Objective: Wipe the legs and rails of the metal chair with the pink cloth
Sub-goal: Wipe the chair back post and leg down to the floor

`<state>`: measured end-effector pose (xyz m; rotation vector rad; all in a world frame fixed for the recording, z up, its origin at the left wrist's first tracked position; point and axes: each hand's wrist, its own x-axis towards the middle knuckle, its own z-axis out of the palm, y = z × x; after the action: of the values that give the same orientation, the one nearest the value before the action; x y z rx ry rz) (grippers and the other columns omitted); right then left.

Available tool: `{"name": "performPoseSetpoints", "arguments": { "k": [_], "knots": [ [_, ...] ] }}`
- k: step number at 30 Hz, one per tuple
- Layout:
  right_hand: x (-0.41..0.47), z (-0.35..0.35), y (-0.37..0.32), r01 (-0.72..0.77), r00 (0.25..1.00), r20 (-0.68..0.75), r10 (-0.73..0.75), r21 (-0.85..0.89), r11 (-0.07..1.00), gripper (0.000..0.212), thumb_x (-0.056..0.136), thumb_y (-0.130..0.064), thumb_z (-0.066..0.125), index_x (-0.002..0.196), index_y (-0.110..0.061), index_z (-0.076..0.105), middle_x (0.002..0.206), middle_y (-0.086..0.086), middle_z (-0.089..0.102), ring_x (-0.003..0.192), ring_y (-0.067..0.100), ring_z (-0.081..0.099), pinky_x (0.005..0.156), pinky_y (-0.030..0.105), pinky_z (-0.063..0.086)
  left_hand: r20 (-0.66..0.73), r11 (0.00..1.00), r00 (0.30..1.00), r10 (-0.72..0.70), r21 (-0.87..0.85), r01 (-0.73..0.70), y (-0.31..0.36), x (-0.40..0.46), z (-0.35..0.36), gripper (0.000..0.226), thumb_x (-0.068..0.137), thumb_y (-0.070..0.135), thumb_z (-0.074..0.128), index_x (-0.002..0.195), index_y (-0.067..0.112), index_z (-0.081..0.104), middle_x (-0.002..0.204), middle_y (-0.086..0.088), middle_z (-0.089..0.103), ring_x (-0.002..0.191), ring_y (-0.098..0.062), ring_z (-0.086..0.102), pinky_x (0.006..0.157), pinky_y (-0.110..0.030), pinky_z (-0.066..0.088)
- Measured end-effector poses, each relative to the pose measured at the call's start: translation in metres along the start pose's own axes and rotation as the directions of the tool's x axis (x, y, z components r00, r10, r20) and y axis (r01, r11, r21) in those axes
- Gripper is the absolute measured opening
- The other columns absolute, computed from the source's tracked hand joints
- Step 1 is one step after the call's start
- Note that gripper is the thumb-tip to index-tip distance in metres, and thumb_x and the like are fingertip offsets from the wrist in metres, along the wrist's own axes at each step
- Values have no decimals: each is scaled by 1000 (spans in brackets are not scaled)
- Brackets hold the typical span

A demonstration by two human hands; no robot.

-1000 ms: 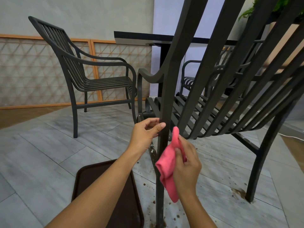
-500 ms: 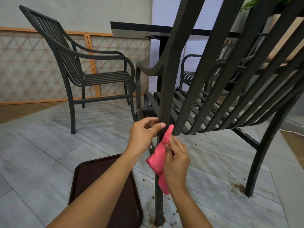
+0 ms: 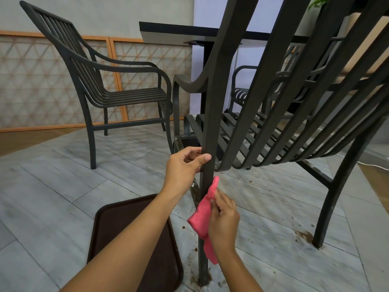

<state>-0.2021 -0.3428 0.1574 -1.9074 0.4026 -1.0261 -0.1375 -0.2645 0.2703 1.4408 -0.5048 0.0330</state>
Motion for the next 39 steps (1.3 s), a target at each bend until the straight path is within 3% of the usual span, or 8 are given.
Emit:
{"name": "performPoseSetpoints", "arguments": {
  "k": [9, 14, 17, 22, 27, 33, 36, 39],
  "knots": [
    [-11, -4, 8, -131, 986, 105, 131, -5, 991, 32, 89, -1, 55, 120, -6, 59, 119, 3, 61, 109, 4, 48, 95, 8, 32, -5, 1000, 1000, -26, 14, 26, -1, 1, 1, 15, 80, 9, 69, 93, 15, 65, 64, 16, 65, 65, 9, 63, 61, -11, 53],
    [-13, -12, 5, -166, 973, 170, 156, 44, 985, 30, 93, -6, 49, 122, -9, 58, 119, -3, 56, 112, 9, 50, 98, 16, 39, -12, 997, 999, -39, 69, 39, 1, 1, -1, 26, 80, 16, 70, 105, 10, 66, 79, 10, 66, 78, -2, 66, 72, -24, 57],
    [-15, -19, -7, -171, 981, 105, 161, 101, 980, 32, 93, -6, 49, 122, -15, 57, 100, -9, 50, 97, -1, 51, 81, 5, 42, -9, 993, 999, -47, 110, 47, 2, 1, -2, 31, 80, 21, 70, 109, 13, 65, 84, 7, 66, 88, -14, 64, 80, -32, 56],
    [1, -29, -49, -150, 981, -86, 173, 227, 962, 40, 90, -10, 55, 124, -31, 52, 101, -20, 51, 98, -7, 51, 83, 14, 44, 20, 993, 999, -46, 107, 43, 0, -3, -5, 31, 85, 20, 64, 115, 12, 63, 83, 9, 63, 80, -5, 60, 78, -23, 50],
    [28, -28, -93, 36, 983, -183, 24, 320, 947, 21, 88, -9, 58, 103, -23, 63, 100, -14, 61, 95, 0, 56, 82, 16, 46, -1, 991, 999, -49, 125, 48, -2, -2, -8, 24, 87, 19, 61, 110, 12, 65, 86, 2, 66, 76, -4, 61, 76, -28, 52],
    [16, -12, -83, 190, 982, -2, -191, 107, 976, 42, 88, -7, 55, 124, -29, 57, 118, -20, 44, 113, 1, 43, 92, 11, 38, 30, 992, 997, -74, 109, 70, -3, 1, -13, 19, 89, 7, 59, 98, 18, 70, 94, 2, 71, 89, -8, 65, 73, -17, 50],
    [12, -5, -67, 295, 952, -83, -293, 9, 955, 47, 85, 0, 58, 127, -22, 55, 125, -14, 40, 115, 6, 41, 95, 6, 33, 22, 989, 995, -93, 118, 90, -5, 3, -14, 20, 88, 6, 59, 100, 18, 70, 95, 3, 71, 93, -10, 65, 77, -19, 49],
    [19, 3, -58, 288, 941, -176, -288, -27, 957, 44, 83, 1, 61, 124, -16, 58, 123, -9, 45, 112, 11, 45, 91, 12, 38, 30, 990, 995, -91, 110, 87, -6, 4, -14, 19, 87, 9, 62, 100, 20, 69, 95, 3, 70, 96, -11, 64, 84, -23, 50]
  ]
}}
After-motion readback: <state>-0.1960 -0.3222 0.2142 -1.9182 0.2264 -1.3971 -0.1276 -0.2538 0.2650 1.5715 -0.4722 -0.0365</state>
